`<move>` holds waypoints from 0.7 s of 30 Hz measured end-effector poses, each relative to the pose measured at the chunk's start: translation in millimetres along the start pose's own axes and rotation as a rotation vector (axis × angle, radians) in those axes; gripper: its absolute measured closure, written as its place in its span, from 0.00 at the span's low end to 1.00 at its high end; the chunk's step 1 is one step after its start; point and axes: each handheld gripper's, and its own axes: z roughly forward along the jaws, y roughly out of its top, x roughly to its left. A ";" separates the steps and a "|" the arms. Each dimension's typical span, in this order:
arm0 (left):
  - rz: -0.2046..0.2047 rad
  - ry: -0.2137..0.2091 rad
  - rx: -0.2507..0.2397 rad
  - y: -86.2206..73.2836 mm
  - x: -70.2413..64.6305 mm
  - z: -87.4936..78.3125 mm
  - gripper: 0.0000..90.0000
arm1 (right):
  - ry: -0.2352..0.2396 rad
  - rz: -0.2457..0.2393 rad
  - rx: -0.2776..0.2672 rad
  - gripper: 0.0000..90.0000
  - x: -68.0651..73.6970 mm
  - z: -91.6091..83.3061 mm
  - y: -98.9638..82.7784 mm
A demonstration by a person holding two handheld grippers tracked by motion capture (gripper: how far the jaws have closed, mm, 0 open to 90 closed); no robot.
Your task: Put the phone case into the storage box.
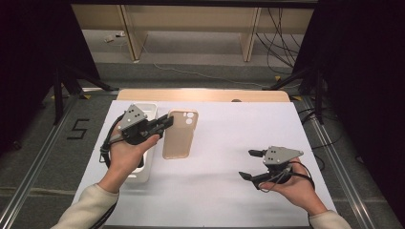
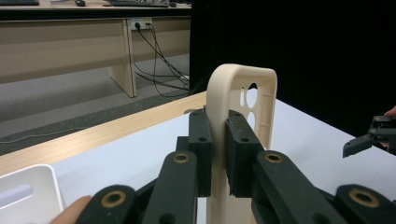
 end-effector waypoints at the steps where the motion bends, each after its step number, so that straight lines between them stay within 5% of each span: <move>1: -0.002 0.002 -0.001 0.4 0.5 -0.5 0.91 | 0.000 0.000 0.000 0.24 -0.1 0.0 -0.2; 21: -0.004 0.024 -0.032 8.9 11.7 -11.3 0.91 | -0.009 0.007 -0.002 0.24 -2.3 -1.8 -1.7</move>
